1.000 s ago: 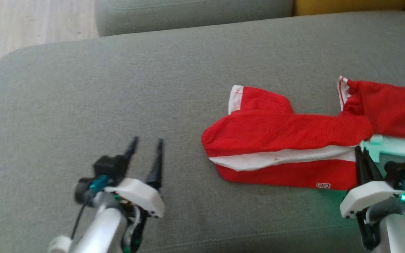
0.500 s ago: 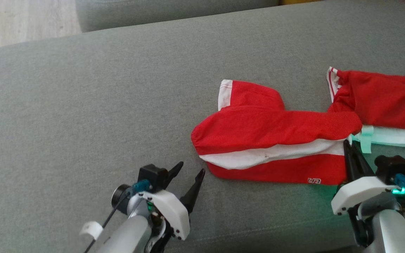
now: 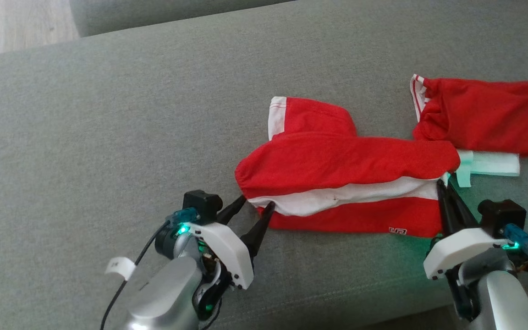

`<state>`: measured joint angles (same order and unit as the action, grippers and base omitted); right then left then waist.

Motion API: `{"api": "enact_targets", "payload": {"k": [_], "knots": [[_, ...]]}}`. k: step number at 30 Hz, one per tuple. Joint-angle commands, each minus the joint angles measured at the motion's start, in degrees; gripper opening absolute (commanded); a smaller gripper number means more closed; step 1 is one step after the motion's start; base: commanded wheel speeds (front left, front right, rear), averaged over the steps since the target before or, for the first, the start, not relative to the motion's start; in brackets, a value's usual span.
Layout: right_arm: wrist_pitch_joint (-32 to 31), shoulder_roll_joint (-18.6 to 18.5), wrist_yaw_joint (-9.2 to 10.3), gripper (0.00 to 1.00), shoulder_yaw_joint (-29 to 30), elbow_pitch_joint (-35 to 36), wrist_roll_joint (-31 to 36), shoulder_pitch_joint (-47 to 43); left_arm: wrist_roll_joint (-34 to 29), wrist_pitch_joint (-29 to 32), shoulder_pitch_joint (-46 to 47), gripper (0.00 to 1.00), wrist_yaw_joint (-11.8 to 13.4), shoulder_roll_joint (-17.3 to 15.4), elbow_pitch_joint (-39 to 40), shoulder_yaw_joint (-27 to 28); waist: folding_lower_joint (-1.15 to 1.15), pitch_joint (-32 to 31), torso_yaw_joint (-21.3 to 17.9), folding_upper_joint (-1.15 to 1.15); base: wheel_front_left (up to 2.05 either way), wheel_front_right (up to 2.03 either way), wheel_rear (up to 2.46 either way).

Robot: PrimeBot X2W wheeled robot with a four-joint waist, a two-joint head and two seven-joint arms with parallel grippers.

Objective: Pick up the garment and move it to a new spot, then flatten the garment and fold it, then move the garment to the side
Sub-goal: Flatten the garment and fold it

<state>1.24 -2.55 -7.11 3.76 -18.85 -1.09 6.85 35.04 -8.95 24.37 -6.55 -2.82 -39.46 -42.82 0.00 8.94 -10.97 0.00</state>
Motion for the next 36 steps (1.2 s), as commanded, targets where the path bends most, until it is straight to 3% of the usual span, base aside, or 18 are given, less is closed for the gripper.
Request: {"api": "enact_targets", "payload": {"k": [1, 4, 5, 6, 7, 20, 28, 36], "knots": [[0.21, -0.32, -0.37, 0.00, -1.58, 2.00, -0.26, 2.13, 0.50, -0.79, 2.61, 1.00, 0.00, -0.07, 0.96, 0.91, 0.00, 0.14, -0.18, 0.00, 0.00, 0.00, 0.00], [0.27, -0.32, -0.37, 0.00, -1.70, 1.92, -0.29, 2.30, 1.46, -1.32, 3.45, 1.00, 0.29, -0.07, -0.04, -0.38, 0.00, 0.21, -0.37, 0.00, 0.00, 0.00, 0.00], [0.30, -0.32, -0.37, 0.00, -1.66, 1.90, -0.29, 2.33, 1.77, -1.52, 3.69, 0.70, 0.31, -0.07, -0.34, -0.74, 0.00, 0.23, -0.36, 0.00, 0.00, 0.00, 0.00], [0.32, -0.32, -0.37, 0.00, -1.58, 1.86, -0.27, 2.34, 2.00, -1.78, 3.93, 0.22, 0.40, -0.07, -0.64, -1.05, 0.00, 0.20, -0.31, 0.00, 0.00, 0.00, 0.00], [0.33, -0.32, -0.37, 0.00, -1.47, 1.83, -0.23, 2.32, 2.07, -2.11, 4.19, 0.00, 0.56, -0.07, -0.95, -1.35, 0.00, 0.15, -0.21, 0.00, 0.00, 0.00, 0.00], [0.30, -0.32, -0.37, 0.00, -0.08, 4.43, 1.15, 2.98, 0.96, -5.53, 5.07, 0.00, 3.22, -1.56, -0.46, -0.81, 0.00, -4.07, 4.12, 0.00, 0.00, 0.00, 0.00], [-3.38, -0.45, -0.37, 0.00, -3.77, 11.81, 0.93, 9.14, 0.39, -4.02, 8.04, 0.00, 5.33, -6.69, 10.42, 1.81, 0.00, -8.88, 6.55, 0.00, 0.00, 0.00, 0.00], [-8.63, -0.58, -0.37, 0.00, -6.20, 14.91, -5.56, 18.21, 3.96, 1.64, 12.28, 0.00, 7.68, -10.97, 23.51, 7.25, 0.00, -11.42, 7.47, 0.00, 0.00, 0.00, 0.00]]}}
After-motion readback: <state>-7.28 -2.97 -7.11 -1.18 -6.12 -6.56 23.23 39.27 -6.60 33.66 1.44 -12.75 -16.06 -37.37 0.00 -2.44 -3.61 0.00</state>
